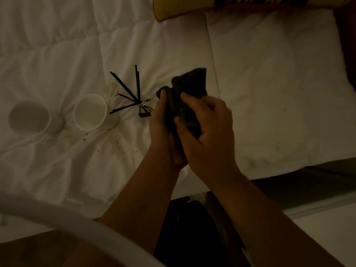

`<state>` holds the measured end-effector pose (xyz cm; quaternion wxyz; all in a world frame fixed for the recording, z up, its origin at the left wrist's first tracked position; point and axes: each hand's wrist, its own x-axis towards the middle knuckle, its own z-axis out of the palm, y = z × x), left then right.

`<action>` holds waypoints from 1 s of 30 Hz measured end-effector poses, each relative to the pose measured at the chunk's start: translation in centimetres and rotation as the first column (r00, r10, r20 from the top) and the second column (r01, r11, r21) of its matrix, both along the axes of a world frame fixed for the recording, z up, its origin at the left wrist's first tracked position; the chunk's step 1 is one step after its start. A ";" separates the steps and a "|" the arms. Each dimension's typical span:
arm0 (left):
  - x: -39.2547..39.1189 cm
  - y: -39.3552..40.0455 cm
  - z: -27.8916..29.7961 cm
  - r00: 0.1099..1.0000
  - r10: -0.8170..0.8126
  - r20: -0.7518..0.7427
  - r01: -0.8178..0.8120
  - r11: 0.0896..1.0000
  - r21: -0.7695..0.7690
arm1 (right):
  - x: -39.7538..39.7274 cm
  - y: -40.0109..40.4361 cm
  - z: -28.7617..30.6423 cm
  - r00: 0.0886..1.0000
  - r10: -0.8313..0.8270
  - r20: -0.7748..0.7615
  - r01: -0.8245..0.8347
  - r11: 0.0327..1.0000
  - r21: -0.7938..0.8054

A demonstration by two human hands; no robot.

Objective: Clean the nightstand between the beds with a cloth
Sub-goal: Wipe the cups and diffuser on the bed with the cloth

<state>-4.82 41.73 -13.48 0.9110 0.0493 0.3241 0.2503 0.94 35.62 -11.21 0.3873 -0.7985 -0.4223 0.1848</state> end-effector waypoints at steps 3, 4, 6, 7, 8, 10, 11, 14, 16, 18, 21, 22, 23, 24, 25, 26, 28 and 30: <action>-0.6 0.0 0.9 0.998 -0.047 0.043 0.045 0.998 0.044 | 1.4 1.5 0.1 0.992 -0.037 -0.117 0.036 0.999 -0.012; -0.6 0.2 1.3 0.996 -0.086 0.015 0.084 0.992 0.091 | 1.7 2.0 0.1 0.981 -0.043 -0.191 0.041 0.999 -0.015; -0.3 0.6 2.1 0.987 -0.156 -0.046 0.162 0.964 0.209 | 2.6 2.7 -0.1 0.955 -0.082 -0.285 0.076 0.997 -0.033; -0.1 0.6 2.3 0.979 -0.188 -0.073 0.201 0.942 0.267 | 3.2 3.0 -0.2 0.938 -0.119 -0.327 0.111 0.993 -0.043; 0.2 0.5 2.4 0.970 -0.216 -0.110 0.241 0.915 0.322 | 3.8 3.3 -0.2 0.913 -0.166 -0.373 0.154 0.986 -0.062; 0.8 0.0 2.3 0.947 -0.242 -0.211 0.309 0.867 0.392 | 4.8 3.6 -0.3 0.861 -0.238 -0.450 0.212 0.971 -0.108; 1.1 -0.4 2.3 0.936 -0.227 -0.270 0.323 0.860 0.395 | 5.0 3.5 -0.3 0.849 -0.245 -0.469 0.212 0.969 -0.124; 1.4 -0.6 1.8 0.944 -0.109 -0.310 0.196 0.944 0.265 | 3.4 2.5 -0.3 0.855 -0.206 -0.476 0.147 0.976 -0.158; 1.2 -0.1 1.3 0.950 -0.027 -0.311 0.093 0.976 0.199 | 2.0 1.1 -0.2 0.854 -0.183 -0.488 0.118 0.980 -0.161; 1.0 0.8 0.8 0.932 -0.002 -0.364 0.072 0.981 0.178 | 0.8 -0.7 -0.1 0.856 -0.162 -0.492 0.117 0.986 -0.122; 0.9 1.3 0.7 0.939 -0.065 -0.337 0.097 0.992 0.080 | -0.9 -2.4 0.5 0.923 -0.072 -0.379 0.083 0.996 0.014; 1.0 1.1 0.9 0.950 -0.064 -0.305 0.085 0.995 0.056 | -1.1 -2.5 0.6 0.938 -0.050 -0.343 0.073 0.996 0.052; 1.0 0.8 1.0 0.962 -0.055 -0.266 0.067 0.997 0.035 | -0.9 -2.4 0.6 0.944 -0.051 -0.326 0.077 0.995 0.068; 1.1 0.5 1.0 0.975 -0.036 -0.219 0.044 0.998 0.032 | -0.3 -2.0 0.5 0.941 -0.067 -0.333 0.092 0.994 0.058; 1.1 0.2 1.0 0.985 -0.013 -0.171 0.023 0.998 0.058 | 0.4 -1.5 0.4 0.924 -0.106 -0.366 0.123 0.992 0.023; 1.1 -0.1 0.8 0.991 0.006 -0.131 0.009 0.993 0.115 | 1.4 -0.9 0.3 0.885 -0.159 -0.437 0.164 0.986 -0.027; 0.9 -0.2 0.7 0.990 0.000 -0.140 0.036 0.965 0.258 | 3.0 -0.3 0.1 0.757 -0.235 -0.610 0.221 0.970 -0.100; 0.4 0.2 0.6 0.978 -0.031 -0.204 0.094 0.947 0.308 | 4.4 -0.1 -0.1 0.597 -0.275 -0.754 0.296 0.949 -0.112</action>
